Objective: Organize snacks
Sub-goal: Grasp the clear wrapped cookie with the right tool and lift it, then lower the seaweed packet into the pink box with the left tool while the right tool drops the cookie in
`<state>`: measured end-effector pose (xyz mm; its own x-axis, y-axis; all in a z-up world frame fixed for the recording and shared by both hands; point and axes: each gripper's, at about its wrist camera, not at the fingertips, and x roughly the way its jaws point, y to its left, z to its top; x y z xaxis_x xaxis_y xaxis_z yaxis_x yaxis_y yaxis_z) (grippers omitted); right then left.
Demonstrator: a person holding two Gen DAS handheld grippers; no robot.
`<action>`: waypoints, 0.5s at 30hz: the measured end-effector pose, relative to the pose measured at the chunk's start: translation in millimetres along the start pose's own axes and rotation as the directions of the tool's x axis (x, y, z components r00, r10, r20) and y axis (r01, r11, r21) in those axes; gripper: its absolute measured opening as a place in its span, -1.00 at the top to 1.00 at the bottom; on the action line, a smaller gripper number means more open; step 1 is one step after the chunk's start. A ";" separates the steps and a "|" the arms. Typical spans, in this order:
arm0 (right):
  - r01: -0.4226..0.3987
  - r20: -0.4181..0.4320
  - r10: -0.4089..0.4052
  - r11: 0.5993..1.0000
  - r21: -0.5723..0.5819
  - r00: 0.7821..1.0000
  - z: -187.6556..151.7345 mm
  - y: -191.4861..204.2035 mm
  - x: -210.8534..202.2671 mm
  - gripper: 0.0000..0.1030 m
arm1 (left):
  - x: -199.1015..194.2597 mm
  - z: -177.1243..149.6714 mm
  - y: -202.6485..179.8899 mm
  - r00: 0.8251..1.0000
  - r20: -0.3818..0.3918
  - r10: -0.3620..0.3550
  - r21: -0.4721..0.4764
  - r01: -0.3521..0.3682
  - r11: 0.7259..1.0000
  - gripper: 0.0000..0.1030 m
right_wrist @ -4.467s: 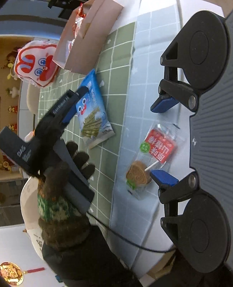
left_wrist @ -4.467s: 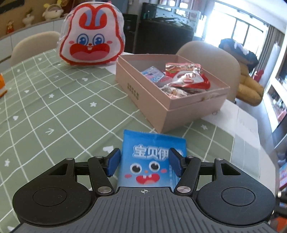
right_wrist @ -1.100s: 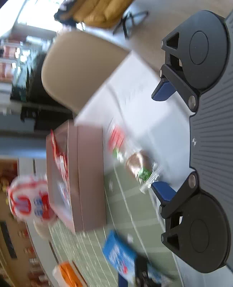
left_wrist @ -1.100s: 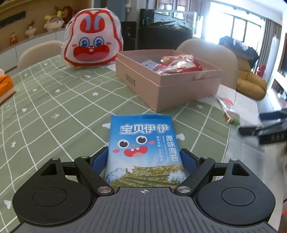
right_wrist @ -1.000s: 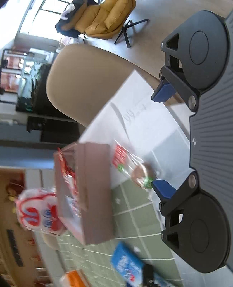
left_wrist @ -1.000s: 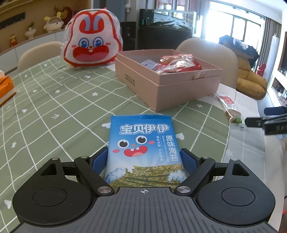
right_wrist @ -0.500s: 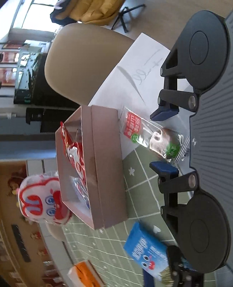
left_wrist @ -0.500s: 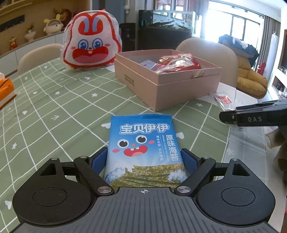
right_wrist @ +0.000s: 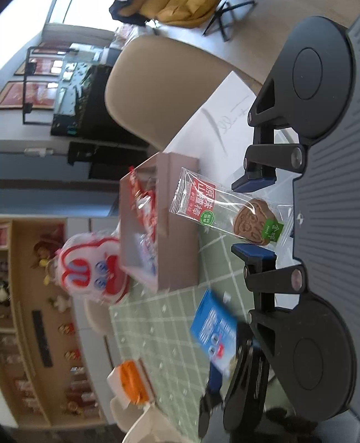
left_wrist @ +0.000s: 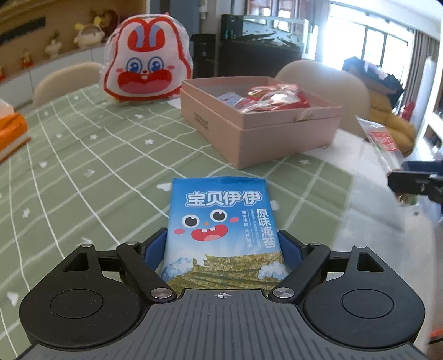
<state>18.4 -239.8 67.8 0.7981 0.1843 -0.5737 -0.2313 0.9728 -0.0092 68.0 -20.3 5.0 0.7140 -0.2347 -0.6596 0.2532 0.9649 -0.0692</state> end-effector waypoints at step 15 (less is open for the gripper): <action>-0.102 0.276 0.094 0.995 0.015 0.957 157.8 -59.1 -18.0 0.22 | -55.9 165.8 -14.9 0.890 0.434 -0.140 -0.099 0.202 0.974 -0.72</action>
<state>105.5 -278.5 207.9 0.8952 0.3066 -0.3235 -0.3033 0.9509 0.0618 132.6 -41.0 167.0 0.8834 -0.3950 -0.2521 0.3262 0.9046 -0.2744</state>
